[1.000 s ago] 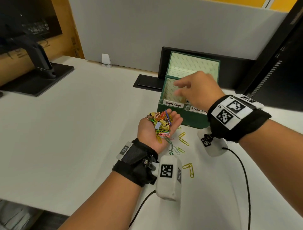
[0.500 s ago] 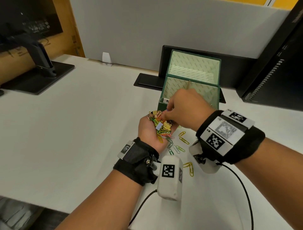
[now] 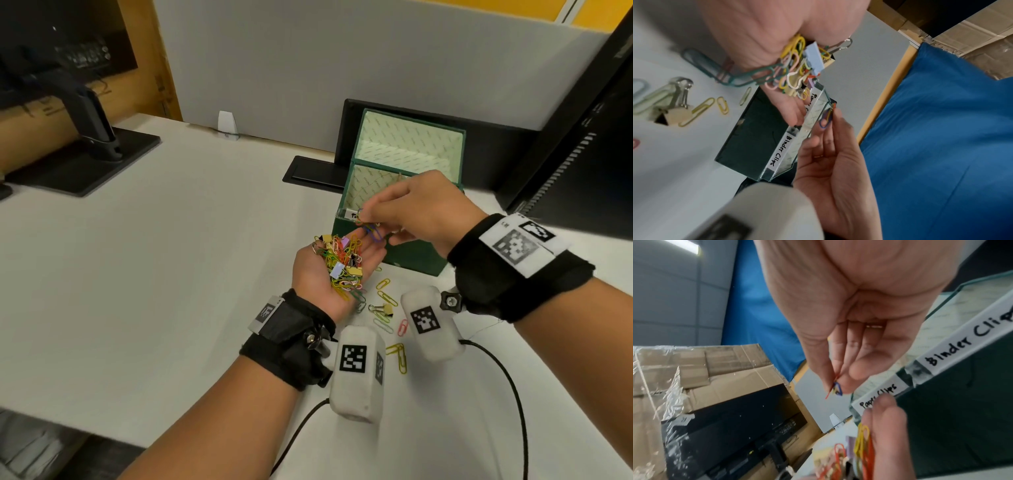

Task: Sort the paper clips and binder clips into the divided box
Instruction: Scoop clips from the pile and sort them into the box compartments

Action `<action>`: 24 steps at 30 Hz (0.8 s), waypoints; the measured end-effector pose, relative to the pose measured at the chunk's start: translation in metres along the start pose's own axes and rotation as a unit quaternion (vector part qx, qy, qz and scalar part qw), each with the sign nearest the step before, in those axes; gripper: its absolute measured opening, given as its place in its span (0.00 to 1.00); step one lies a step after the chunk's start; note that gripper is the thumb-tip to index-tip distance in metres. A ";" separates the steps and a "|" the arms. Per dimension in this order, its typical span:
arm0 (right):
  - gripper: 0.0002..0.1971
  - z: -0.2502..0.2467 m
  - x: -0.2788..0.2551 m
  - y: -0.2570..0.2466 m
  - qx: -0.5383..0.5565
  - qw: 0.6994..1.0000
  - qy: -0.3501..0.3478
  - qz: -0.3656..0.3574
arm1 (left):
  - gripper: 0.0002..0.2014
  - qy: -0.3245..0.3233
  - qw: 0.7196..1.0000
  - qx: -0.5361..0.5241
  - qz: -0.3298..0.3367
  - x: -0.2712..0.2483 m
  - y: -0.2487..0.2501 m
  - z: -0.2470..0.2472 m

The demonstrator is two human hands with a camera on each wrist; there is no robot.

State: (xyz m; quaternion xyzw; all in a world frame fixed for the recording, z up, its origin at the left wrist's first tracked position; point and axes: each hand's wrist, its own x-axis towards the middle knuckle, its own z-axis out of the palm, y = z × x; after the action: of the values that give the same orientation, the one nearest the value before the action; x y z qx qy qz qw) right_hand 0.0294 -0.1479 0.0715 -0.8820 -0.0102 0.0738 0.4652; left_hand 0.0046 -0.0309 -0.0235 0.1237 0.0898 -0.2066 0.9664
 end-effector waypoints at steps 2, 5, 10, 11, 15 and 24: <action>0.04 -0.004 0.003 -0.003 0.034 0.999 0.028 -0.014 | 0.22 0.026 1.000 -0.010 0.002 0.000 0.001 0.002; 0.04 -0.008 0.013 -0.007 0.055 0.993 0.092 -0.043 | 0.21 0.037 0.999 -0.009 -0.004 0.001 0.003 0.002; 0.03 -0.009 0.035 -0.004 -0.018 0.972 0.214 -0.098 | 0.22 0.042 0.999 0.002 -0.001 0.002 0.005 0.001; 0.04 -0.008 0.038 -0.002 -0.060 0.971 0.207 -0.104 | 0.22 0.041 0.999 -0.001 0.000 0.002 0.005 0.000; 0.07 -0.002 0.032 0.006 -0.221 0.961 0.111 -0.121 | 0.22 0.050 0.999 -0.009 0.003 0.003 0.006 0.000; 0.20 0.015 -0.006 -0.003 -0.268 0.961 -0.027 -0.066 | 0.21 -0.026 0.999 -0.003 0.024 0.003 0.003 -0.003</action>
State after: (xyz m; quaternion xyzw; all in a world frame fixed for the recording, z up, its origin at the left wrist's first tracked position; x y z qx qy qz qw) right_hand 0.0217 -0.1346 0.0665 -0.9696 -0.0999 0.0612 0.2150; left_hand 0.0076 -0.0287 -0.0268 0.1170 0.0624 -0.1866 0.9734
